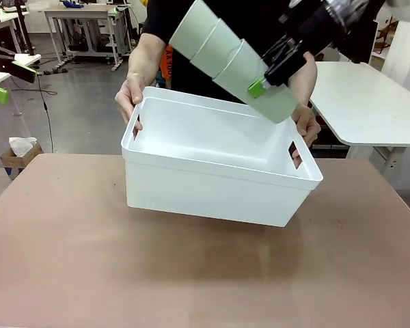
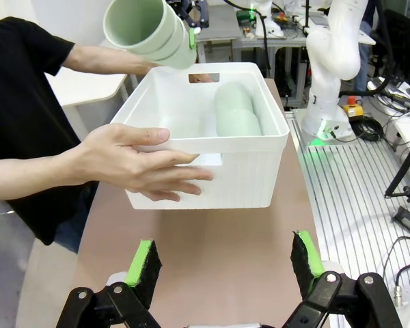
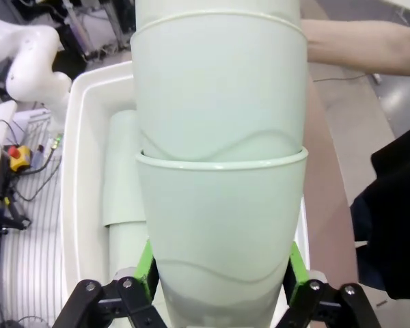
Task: Stack the cups and store them in the basket.
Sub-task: Place the stack of Reusable plastic cups into the Pantry Basket.
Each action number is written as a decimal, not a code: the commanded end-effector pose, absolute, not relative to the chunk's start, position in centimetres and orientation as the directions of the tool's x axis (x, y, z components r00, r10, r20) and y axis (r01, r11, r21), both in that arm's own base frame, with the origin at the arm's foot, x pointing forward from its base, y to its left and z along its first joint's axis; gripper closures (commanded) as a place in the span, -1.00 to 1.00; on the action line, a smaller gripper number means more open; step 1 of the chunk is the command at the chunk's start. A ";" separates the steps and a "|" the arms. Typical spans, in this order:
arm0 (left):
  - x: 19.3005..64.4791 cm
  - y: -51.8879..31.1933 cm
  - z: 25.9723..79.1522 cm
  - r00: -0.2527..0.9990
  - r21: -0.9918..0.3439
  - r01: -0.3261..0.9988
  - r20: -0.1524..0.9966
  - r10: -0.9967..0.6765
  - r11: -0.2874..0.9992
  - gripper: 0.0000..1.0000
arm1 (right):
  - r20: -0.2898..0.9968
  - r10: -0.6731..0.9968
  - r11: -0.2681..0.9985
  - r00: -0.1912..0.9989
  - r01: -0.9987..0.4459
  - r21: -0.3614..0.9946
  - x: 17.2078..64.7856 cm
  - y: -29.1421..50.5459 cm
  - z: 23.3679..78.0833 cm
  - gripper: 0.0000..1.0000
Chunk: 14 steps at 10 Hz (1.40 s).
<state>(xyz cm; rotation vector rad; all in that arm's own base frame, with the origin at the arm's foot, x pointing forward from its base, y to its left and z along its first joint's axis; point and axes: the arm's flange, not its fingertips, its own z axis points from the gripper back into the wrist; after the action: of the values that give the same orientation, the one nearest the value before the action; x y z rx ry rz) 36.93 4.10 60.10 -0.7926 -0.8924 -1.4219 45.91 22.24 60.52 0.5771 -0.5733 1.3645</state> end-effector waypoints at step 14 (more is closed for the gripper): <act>36.8 4.0 60.5 -0.037 0.051 0.999 0.881 -0.473 0.015 -1.00 | 0.447 0.889 0.133 0.097 -0.990 -0.049 45.9 29.6 49.7 -0.73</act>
<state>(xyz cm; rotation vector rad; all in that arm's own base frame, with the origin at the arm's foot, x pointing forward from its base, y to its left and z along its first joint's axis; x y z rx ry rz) 36.92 4.11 60.11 -0.7928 -0.8923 -1.4219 46.00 28.87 49.74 0.3450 -0.4109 1.4633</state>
